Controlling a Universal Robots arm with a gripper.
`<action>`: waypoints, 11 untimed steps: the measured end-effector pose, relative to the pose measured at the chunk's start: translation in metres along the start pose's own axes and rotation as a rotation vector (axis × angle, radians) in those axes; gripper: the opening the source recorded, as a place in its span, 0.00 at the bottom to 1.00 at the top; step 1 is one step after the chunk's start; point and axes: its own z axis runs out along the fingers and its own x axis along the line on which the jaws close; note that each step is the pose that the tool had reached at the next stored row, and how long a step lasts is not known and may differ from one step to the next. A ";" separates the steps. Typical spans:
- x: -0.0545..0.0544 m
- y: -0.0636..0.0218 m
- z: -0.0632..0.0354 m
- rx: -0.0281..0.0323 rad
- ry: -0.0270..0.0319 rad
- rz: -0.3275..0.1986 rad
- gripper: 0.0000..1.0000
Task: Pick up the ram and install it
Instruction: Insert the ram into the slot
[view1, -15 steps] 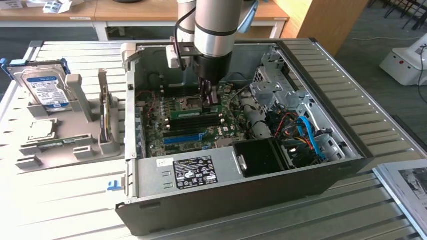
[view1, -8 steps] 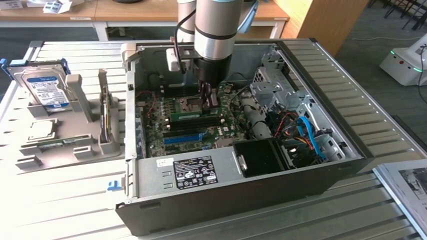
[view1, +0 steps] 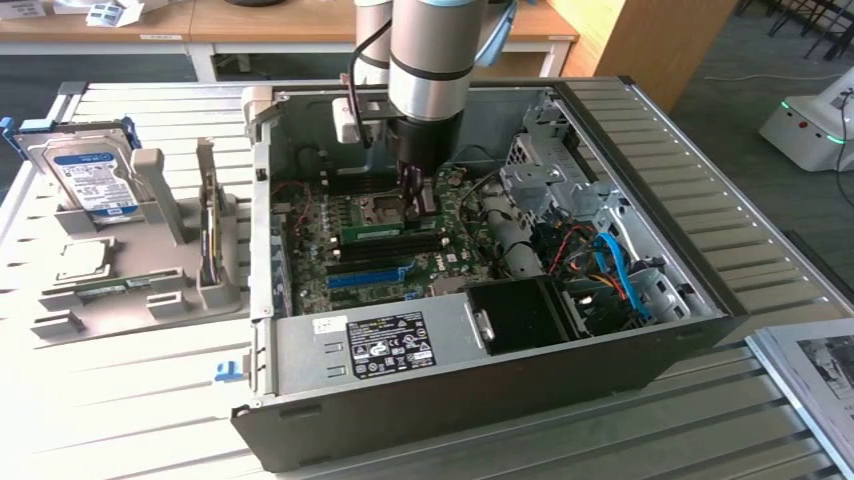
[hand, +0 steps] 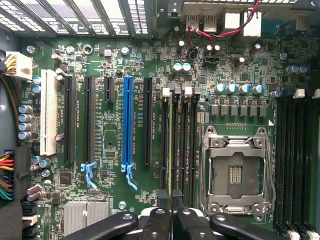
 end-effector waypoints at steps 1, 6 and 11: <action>0.000 -0.0003 0.0000 0.0000 -0.0001 0.000 0.12; 0.000 -0.0005 0.0002 0.0000 0.0000 0.000 0.12; 0.000 -0.0005 0.0019 -0.0001 0.0001 0.000 0.12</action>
